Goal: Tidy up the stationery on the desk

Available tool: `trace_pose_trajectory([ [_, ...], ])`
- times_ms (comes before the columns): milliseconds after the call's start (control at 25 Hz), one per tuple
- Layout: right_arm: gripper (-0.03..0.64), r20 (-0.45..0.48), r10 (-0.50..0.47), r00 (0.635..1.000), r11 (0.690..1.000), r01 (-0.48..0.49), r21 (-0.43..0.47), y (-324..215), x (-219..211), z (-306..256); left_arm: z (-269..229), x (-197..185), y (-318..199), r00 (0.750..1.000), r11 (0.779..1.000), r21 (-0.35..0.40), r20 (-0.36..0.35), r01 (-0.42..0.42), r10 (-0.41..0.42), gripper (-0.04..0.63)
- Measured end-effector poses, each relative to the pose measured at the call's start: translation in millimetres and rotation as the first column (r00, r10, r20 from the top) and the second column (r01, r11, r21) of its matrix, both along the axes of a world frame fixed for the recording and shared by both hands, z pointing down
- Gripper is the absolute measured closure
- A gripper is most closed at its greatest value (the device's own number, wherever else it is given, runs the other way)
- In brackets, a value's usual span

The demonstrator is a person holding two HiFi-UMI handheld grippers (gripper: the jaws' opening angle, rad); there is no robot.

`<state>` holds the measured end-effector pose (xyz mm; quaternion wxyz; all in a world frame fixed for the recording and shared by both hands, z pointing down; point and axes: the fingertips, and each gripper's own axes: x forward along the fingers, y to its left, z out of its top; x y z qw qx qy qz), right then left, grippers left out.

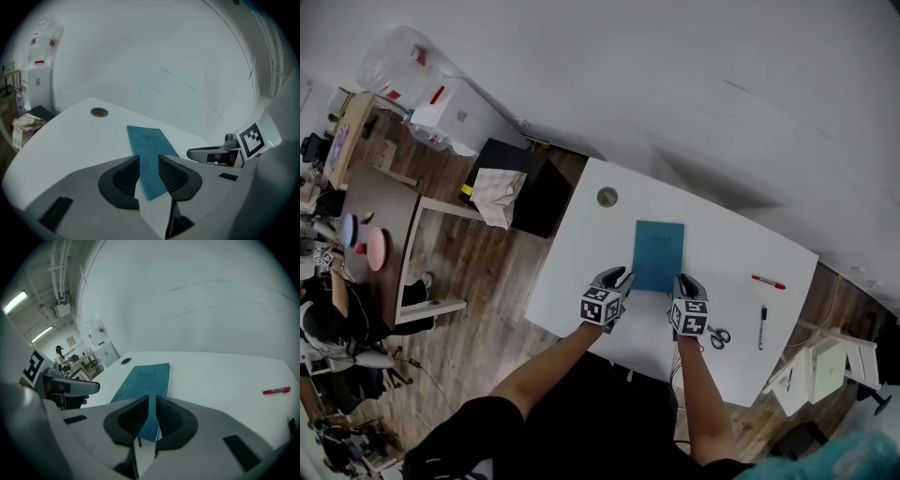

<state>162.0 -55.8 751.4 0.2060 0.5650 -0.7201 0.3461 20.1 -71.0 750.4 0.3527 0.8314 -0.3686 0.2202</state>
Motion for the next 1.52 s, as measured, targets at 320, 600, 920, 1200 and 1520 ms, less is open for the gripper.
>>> trace_pose_trajectory([
  [320, 0.529, 0.019, -0.004, 1.0, 0.996, 0.005, -0.084, 2.5, -1.0, 34.7, 23.8, 6.4, 1.0, 0.999, 0.999, -0.045, 0.029, -0.023, 0.024, 0.476],
  [600, 0.529, 0.032, 0.03, 0.999, 0.995, -0.027, -0.093, 2.7, 1.9, 40.8, 43.0, 9.7, 5.5, 0.997, 0.997, -0.064, 0.064, -0.046, 0.05, 0.476],
  [920, 0.529, 0.016, 0.025, 1.0, 0.997, -0.024, -0.079, 3.7, 1.6, 40.4, 52.9, 7.9, 9.1, 0.997, 0.996, -0.092, 0.072, -0.006, 0.013, 0.476],
  [1200, 0.531, 0.066, 0.056, 0.996, 0.993, -0.049, -0.103, 4.6, 3.5, 44.0, 58.5, 9.6, 11.3, 0.997, 0.982, -0.177, 0.061, 0.064, -0.054, 0.506],
  [1520, 0.531, 0.05, 0.032, 0.998, 0.989, -0.024, -0.146, 13.5, -8.3, 43.3, 58.4, 1.0, 10.9, 0.996, 0.981, -0.183, 0.069, 0.072, -0.06, 0.512],
])
